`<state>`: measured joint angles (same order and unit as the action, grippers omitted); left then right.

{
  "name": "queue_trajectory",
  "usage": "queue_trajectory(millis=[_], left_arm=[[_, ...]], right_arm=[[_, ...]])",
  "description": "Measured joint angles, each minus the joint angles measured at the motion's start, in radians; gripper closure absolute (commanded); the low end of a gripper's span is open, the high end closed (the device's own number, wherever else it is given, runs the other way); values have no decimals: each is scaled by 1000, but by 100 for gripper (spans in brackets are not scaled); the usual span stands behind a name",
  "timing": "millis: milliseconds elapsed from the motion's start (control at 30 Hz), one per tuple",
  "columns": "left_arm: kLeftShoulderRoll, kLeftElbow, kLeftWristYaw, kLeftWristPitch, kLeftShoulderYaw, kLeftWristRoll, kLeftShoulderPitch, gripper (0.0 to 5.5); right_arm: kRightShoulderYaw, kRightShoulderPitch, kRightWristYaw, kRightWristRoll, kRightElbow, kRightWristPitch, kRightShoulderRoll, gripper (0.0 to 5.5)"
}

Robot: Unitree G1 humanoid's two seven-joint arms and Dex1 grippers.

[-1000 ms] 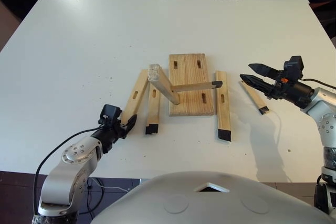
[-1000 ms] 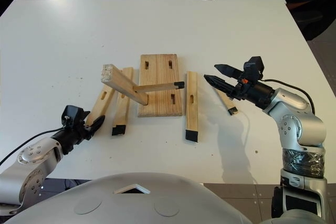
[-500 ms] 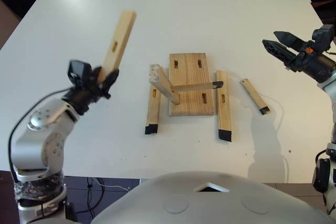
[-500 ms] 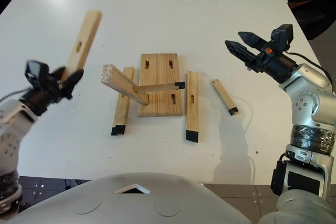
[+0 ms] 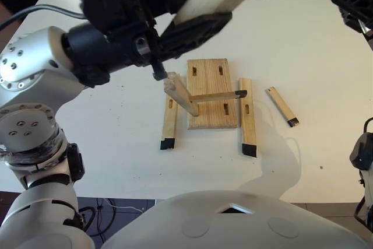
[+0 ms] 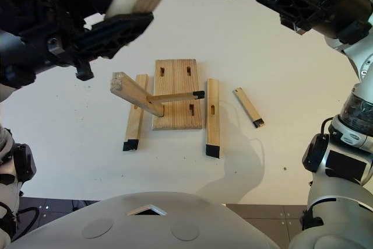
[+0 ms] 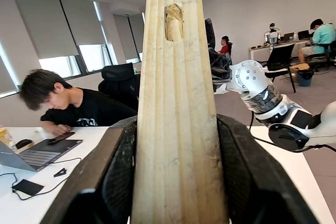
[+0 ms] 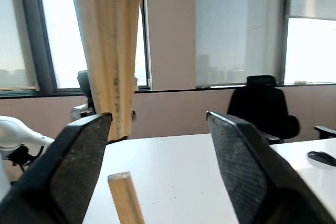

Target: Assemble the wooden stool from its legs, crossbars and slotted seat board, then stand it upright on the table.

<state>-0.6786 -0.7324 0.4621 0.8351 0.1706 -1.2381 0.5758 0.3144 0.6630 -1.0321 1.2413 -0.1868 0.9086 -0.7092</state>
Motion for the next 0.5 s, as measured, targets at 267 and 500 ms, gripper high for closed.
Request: queue_trajectory(millis=[267, 500], left_arm=[[-19, 3, 85, -3, -44, -25, 0, 348], [-21, 43, 130, -11, -69, -20, -17, 348]], right_arm=[[-36, 45, -28, 90, -31, 25, 18, 219], [-43, 65, -36, 99, -31, 28, 30, 288]])
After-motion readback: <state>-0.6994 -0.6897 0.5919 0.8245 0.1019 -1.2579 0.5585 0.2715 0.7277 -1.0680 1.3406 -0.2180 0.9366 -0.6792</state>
